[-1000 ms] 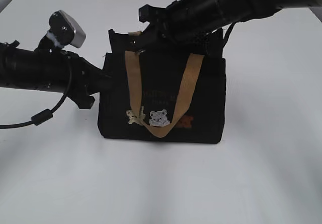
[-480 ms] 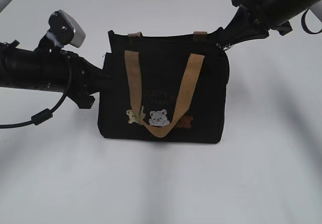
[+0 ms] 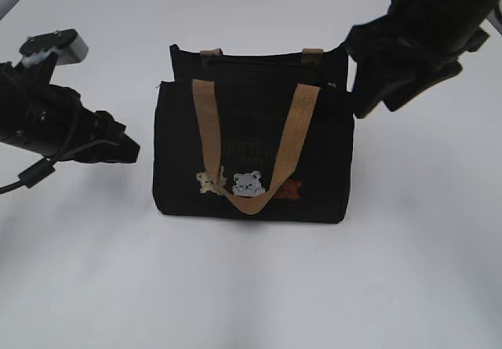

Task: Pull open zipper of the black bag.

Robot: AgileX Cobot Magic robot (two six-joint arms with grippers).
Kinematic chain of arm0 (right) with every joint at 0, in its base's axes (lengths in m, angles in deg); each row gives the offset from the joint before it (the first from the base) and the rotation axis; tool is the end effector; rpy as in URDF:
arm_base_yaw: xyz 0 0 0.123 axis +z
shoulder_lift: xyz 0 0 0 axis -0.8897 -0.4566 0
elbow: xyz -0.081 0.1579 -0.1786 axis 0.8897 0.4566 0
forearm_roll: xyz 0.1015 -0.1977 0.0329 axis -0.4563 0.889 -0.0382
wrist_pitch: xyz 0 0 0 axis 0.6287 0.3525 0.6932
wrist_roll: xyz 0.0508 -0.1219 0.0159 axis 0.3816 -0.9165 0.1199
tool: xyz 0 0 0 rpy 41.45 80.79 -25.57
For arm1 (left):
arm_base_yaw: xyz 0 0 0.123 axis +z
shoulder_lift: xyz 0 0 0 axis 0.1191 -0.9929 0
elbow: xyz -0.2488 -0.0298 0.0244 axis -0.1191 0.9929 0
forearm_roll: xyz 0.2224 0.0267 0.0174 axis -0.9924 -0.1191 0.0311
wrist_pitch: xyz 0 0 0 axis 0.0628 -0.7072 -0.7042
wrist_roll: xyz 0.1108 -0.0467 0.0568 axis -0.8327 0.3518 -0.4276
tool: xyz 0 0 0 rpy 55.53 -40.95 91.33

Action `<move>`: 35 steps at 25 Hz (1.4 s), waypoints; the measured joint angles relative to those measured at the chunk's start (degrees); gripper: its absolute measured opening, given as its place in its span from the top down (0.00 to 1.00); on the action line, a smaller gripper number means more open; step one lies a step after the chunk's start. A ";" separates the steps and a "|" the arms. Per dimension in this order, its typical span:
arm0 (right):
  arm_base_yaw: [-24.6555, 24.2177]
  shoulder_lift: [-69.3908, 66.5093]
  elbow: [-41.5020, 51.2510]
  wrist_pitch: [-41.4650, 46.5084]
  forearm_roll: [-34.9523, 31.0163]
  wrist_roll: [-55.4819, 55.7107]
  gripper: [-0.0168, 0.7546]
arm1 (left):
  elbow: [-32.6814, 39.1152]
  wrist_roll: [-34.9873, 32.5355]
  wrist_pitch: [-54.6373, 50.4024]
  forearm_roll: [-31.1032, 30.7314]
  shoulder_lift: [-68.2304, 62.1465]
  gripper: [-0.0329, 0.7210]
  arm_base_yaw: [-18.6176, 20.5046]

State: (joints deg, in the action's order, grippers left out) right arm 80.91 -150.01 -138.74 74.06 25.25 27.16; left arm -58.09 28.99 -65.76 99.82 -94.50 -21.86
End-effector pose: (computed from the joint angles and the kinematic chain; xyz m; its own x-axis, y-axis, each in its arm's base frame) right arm 0.2925 0.1370 0.2322 -0.8952 -0.3559 -0.2683 -0.4246 0.8642 0.2700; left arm 0.2845 -0.1262 0.1517 -0.7456 0.2717 -0.6085 0.5041 0.8272 -0.2484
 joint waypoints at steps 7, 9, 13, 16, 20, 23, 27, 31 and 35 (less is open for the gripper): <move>9.27 14.97 13.39 1.32 15.72 11.00 0.50 | 3.14 29.37 -5.46 -25.40 12.15 0.67 0.00; 9.81 22.52 20.66 1.38 15.89 11.78 0.50 | 5.47 33.81 -7.08 -28.29 19.21 0.67 0.00; 9.87 39.23 34.86 1.20 17.27 11.96 0.50 | 8.64 43.88 -14.43 -37.13 35.00 0.67 0.00; 9.87 52.86 43.48 0.46 18.17 11.98 0.50 | 9.40 49.90 -22.20 -44.03 49.87 0.67 0.00; 9.91 66.27 49.70 -2.05 18.68 9.92 0.50 | 10.04 51.81 -29.57 -46.83 63.88 0.67 0.00; 9.91 75.28 52.81 -3.25 18.68 9.15 0.50 | 12.33 52.00 -32.73 -47.30 74.47 0.67 0.00; 9.91 83.66 53.92 -3.86 18.15 8.97 0.50 | 17.22 52.14 -34.83 -47.43 86.12 0.67 0.00; 9.91 90.47 54.05 -4.25 18.08 8.95 0.50 | 17.78 52.14 -34.83 -47.28 91.43 0.67 0.00; 9.91 96.15 54.04 -4.31 18.14 8.90 0.50 | 17.78 52.18 -34.63 -47.28 91.50 0.67 0.00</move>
State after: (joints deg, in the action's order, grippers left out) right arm 90.83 -53.86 -84.70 69.75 43.38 36.07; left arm -40.31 81.18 -100.39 52.54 -3.00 -21.86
